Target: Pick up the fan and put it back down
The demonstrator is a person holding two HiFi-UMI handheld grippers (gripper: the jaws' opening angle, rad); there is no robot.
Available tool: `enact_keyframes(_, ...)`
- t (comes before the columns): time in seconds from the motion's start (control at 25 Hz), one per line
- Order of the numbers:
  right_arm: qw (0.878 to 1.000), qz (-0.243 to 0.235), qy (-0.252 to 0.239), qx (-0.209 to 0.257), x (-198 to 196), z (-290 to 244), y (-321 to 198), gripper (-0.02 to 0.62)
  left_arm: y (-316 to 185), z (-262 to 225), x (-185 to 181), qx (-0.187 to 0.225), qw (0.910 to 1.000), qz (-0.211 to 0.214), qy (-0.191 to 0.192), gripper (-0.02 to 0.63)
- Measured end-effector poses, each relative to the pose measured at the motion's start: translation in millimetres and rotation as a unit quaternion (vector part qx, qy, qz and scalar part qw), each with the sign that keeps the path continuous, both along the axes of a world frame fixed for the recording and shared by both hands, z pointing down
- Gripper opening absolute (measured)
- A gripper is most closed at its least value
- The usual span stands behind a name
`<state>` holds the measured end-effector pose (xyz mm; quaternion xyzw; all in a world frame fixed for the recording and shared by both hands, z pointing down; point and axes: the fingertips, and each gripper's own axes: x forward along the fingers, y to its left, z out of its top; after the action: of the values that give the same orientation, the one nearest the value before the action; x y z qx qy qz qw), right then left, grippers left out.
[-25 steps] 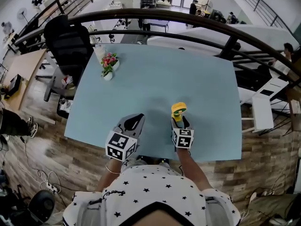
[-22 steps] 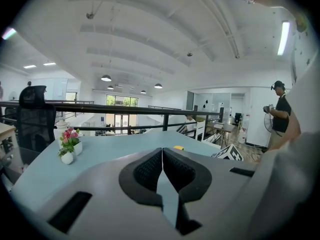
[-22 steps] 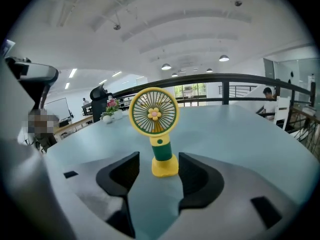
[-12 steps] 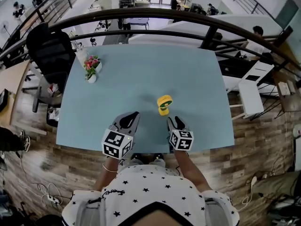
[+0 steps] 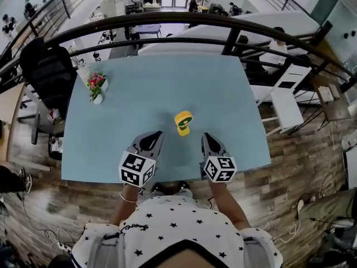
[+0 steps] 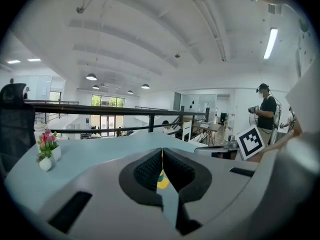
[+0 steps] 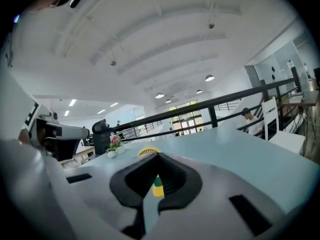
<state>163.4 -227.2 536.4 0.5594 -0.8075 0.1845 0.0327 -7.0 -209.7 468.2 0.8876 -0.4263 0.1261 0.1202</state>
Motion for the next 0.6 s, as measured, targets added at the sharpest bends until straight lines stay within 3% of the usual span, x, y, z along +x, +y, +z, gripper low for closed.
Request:
enact_keyframes(0.32, 0.996, -0.043, 0.013, 0.074, -11.5, -59.7, 11.1, -0.002, 5.5, -9.0, 10.7, 0.01, 0.9998, 0.019, 0.004, 0.029)
enact_keyframes(0.6, 0.993, -0.065, 0.003, 0.1, -27.3, -87.2, 18.1, -0.002, 11.3, -13.8, 0.2, 0.014, 0.9998, 0.008, 0.011, 0.029)
